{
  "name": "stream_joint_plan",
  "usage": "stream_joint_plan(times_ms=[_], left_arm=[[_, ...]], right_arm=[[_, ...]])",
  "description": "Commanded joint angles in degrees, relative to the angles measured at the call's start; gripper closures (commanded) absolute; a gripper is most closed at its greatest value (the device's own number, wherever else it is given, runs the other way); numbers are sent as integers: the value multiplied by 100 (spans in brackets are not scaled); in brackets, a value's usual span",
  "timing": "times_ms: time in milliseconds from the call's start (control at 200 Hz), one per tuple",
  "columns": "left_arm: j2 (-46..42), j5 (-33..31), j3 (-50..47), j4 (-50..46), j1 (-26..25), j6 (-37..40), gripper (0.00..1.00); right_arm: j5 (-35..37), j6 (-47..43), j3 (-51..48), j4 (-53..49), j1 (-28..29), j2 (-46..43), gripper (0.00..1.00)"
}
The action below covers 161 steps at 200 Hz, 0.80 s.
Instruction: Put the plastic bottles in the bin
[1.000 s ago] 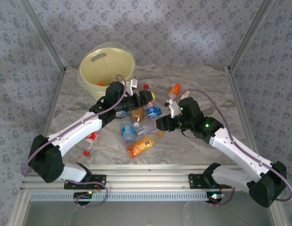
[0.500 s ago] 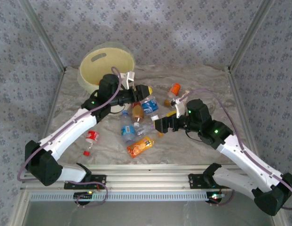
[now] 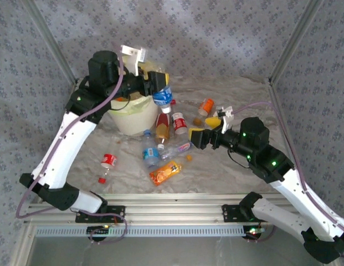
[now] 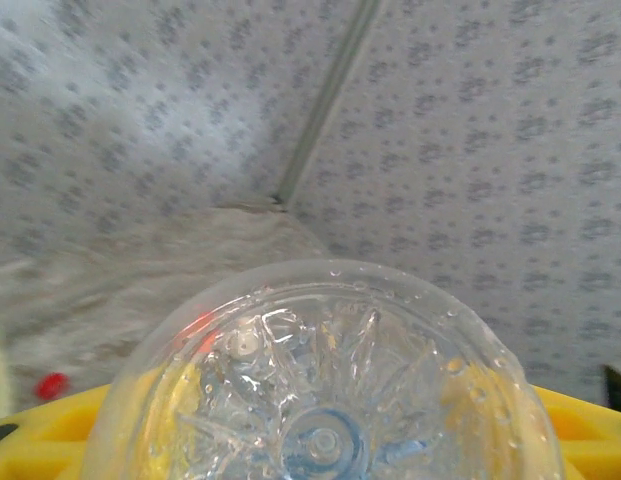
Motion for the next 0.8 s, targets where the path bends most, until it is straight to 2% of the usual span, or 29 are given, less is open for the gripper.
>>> stream_joint_plan(times_ms=[0, 125, 400, 650, 800], left_arm=[[292, -769, 720, -980, 160, 1052, 38], [627, -1286, 1298, -1375, 436, 1482, 38], [1324, -1366, 1917, -1567, 1311, 1881, 37], [2392, -1595, 2835, -2227, 1724, 1942, 36], [2946, -2116, 3146, -2631, 1772, 2053, 35]], right_arm=[[151, -44, 161, 34, -24, -29, 0], [164, -36, 158, -43, -24, -30, 0], [265, -89, 136, -185, -42, -52, 0], [324, -103, 144, -369, -48, -42, 0], [393, -119, 135, -493, -61, -52, 0]])
